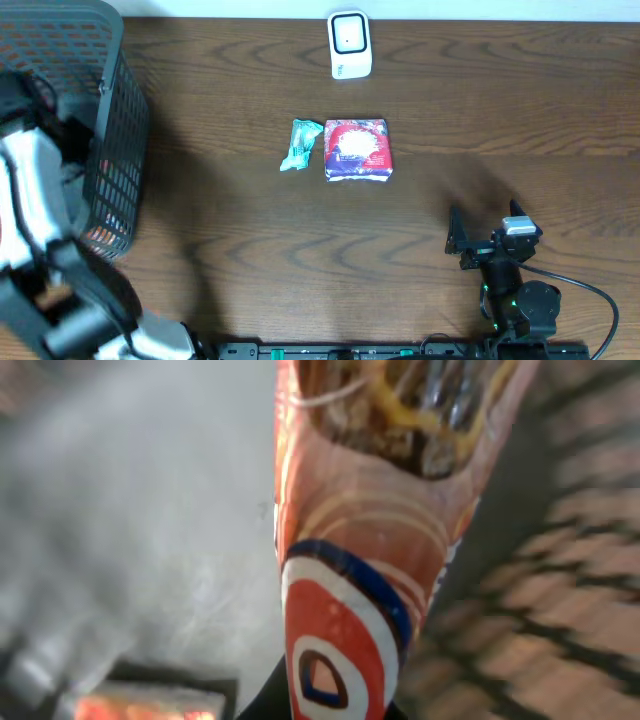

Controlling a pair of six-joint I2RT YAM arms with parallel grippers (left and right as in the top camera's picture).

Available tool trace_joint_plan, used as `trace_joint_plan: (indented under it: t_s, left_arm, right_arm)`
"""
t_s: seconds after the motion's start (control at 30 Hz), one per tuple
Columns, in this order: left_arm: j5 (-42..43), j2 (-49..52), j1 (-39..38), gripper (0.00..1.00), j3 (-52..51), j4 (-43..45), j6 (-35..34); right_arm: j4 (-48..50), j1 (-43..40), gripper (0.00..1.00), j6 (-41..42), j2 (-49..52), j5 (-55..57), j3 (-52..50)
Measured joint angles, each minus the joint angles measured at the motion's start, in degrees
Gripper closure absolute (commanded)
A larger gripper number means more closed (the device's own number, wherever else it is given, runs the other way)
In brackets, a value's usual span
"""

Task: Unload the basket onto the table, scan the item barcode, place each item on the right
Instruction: 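Grasp the red-brown wrapped bar in the basket with the left gripper, then lift the bar out and hold it under the scanner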

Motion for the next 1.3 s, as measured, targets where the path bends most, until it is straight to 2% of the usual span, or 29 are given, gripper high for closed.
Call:
trace_joint_plan:
  t_s: [0.23,0.33,0.53,0.87,1.0,1.3]
  left_arm:
    - [0.52,-20.41,0.0,0.93,0.79,2.27,-4.52]
    - [3.91,-26.88,-0.11,0.93,0.83,2.25,-7.37]
    - [10.19,-32.68,-6.27,0.93,0.83,2.29,-9.94]
    - [13.53,-29.16,-30.8,0.93,0.83,1.53,-3.28]
    - [13.81,-24.52,-38.86,0.93,0.85,-1.88,-1.79]
    - [13.94,-9.2,-47.23,0.93,0.85,-6.36,-0.81]
  right_arm:
    - [-0.02,0.0,0.01,0.0,0.0,-0.02,0.0]
    - [-0.02,0.0,0.01,0.0,0.0,-0.02,0.0]
    - [0.0,0.0,0.01,0.0,0.0,0.0,0.0]
    - [0.0,0.0,0.01,0.0,0.0,0.0,0.0]
    - [-0.02,0.0,0.01,0.0,0.0,-0.02,0.0]
    - [0.0,0.0,0.01,0.0,0.0,0.0,0.0]
